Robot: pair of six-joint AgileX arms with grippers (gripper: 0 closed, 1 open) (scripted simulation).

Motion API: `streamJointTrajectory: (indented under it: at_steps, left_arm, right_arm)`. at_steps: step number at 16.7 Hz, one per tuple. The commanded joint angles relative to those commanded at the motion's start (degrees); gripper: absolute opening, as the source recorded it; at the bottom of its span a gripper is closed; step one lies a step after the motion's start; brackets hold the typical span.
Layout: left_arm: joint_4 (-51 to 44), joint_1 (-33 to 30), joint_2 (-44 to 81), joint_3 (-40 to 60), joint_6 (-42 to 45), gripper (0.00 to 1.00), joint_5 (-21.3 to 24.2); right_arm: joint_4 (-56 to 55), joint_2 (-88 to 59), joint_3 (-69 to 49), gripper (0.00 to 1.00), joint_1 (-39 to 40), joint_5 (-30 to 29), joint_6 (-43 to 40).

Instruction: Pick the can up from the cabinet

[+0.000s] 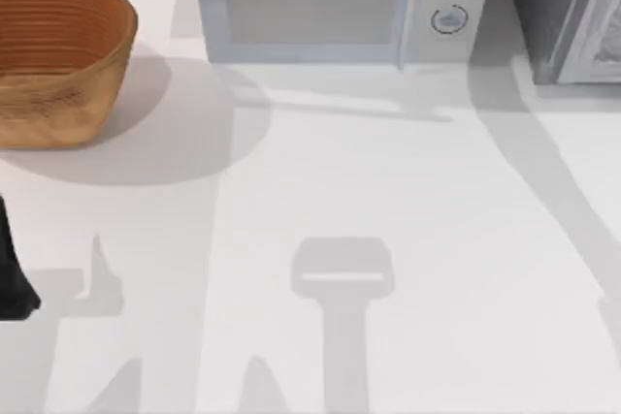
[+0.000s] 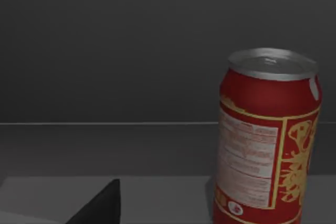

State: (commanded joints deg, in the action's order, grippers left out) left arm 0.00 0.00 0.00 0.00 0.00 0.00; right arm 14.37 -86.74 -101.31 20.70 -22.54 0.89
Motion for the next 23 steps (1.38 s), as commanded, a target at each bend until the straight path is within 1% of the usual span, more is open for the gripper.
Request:
streamJointTrajectory:
  at_steps: [4, 9, 22, 23]
  left_arm:
    - [0.00, 0.00, 0.00, 0.00, 0.00, 1.00, 0.00]
    - [0.00, 0.00, 0.00, 0.00, 0.00, 1.00, 0.00]
    - [0.00, 0.00, 0.00, 0.00, 0.00, 1.00, 0.00]
    - [0.00, 0.00, 0.00, 0.00, 0.00, 1.00, 0.00]
  right_arm:
    - [0.05, -8.43, -8.54, 1.00, -2.34, 2.21, 0.01]
    - [0.04, -10.04, -10.15, 1.00, -3.01, 2.85, 0.01]
    - [0.04, -10.04, -10.15, 0.02, -3.01, 2.85, 0.01]
    - [0.04, -10.04, -10.15, 0.00, -3.01, 2.85, 0.01]
